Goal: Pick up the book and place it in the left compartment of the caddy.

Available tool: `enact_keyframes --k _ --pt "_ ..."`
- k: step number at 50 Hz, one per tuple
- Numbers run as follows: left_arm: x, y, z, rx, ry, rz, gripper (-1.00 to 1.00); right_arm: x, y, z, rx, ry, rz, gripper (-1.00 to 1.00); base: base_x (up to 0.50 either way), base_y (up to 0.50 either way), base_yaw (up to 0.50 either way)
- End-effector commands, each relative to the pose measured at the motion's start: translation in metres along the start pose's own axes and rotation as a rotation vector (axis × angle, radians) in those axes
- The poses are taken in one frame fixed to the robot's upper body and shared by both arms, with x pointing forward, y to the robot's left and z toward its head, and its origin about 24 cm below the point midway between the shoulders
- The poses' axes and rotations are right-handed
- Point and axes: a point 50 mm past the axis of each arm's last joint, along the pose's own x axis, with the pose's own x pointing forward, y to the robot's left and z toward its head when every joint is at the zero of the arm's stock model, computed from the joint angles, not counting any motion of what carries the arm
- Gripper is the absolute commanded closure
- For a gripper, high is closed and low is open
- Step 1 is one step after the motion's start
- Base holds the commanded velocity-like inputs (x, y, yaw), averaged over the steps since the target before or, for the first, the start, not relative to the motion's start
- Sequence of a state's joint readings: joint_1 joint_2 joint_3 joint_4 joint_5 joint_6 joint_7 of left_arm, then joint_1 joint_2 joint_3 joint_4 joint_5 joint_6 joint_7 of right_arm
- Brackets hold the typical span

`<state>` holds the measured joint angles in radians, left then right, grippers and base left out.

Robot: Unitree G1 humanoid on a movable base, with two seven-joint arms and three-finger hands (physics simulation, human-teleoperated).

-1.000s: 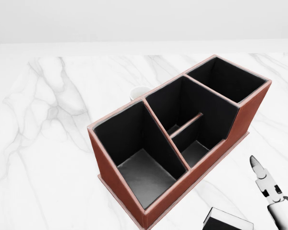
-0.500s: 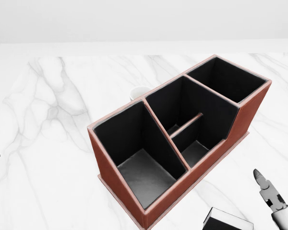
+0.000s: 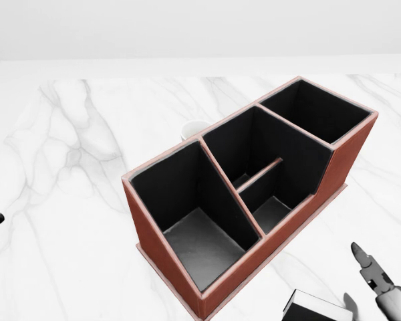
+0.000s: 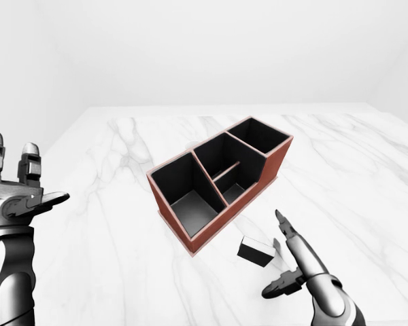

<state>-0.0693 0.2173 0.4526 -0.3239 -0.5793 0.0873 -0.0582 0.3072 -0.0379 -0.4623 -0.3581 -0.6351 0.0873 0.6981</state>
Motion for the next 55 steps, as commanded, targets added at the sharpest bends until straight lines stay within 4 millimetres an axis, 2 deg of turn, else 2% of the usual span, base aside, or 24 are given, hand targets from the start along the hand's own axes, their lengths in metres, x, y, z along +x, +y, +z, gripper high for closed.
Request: enact_keyframes --k 1,55 --pt "0.000 0.000 -0.001 0.001 0.004 -0.001 -1.00 0.007 0.001 -0.002 -0.022 0.013 0.027 -1.00 0.00 0.00 0.00" --pt "0.000 0.001 0.000 0.001 -0.001 0.002 -1.00 0.032 0.008 -0.007 -0.101 0.057 0.129 -1.00 0.00 0.00 0.00"
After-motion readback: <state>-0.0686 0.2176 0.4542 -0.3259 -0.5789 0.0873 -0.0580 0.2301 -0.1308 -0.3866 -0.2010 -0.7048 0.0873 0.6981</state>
